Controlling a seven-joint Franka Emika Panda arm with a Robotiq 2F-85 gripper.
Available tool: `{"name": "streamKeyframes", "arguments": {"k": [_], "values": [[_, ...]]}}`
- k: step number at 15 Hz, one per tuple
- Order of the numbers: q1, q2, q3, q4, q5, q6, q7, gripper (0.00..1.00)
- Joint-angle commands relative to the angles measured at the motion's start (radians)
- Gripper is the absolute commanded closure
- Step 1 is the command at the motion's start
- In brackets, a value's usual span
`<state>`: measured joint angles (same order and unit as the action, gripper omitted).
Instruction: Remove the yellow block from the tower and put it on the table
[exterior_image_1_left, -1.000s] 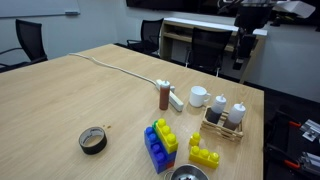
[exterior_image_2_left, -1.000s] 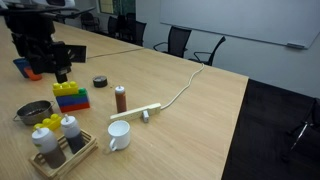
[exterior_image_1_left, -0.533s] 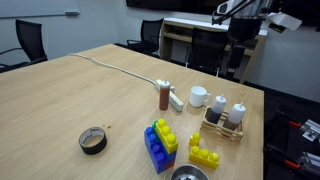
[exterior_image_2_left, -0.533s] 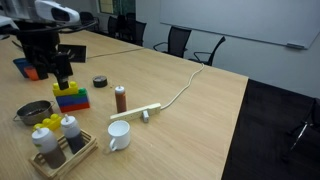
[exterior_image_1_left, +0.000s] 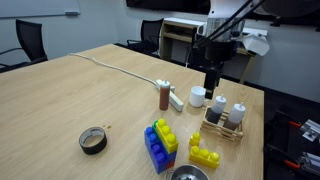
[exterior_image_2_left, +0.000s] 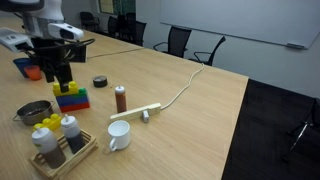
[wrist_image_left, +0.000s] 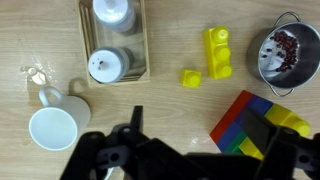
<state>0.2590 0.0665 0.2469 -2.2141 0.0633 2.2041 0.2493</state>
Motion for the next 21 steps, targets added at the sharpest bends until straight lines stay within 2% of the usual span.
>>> {"name": "streamKeyframes", "arguments": {"k": [1,5,10,13,15,18,21], "values": [[0.003,0.007,0.000,0.010,0.000,-0.002,0.000,0.00],[0.002,0.009,-0.001,0.013,0.000,-0.003,0.000,0.00],[0.033,0.102,0.019,0.060,0.072,0.133,0.130,0.00],[0.091,0.194,0.015,0.124,0.006,0.199,0.256,0.00],[0.141,0.260,-0.011,0.178,-0.077,0.226,0.332,0.00],[0.191,0.341,-0.035,0.258,-0.153,0.224,0.366,0.00],[0.217,0.387,-0.042,0.311,-0.164,0.235,0.361,0.00]]}}
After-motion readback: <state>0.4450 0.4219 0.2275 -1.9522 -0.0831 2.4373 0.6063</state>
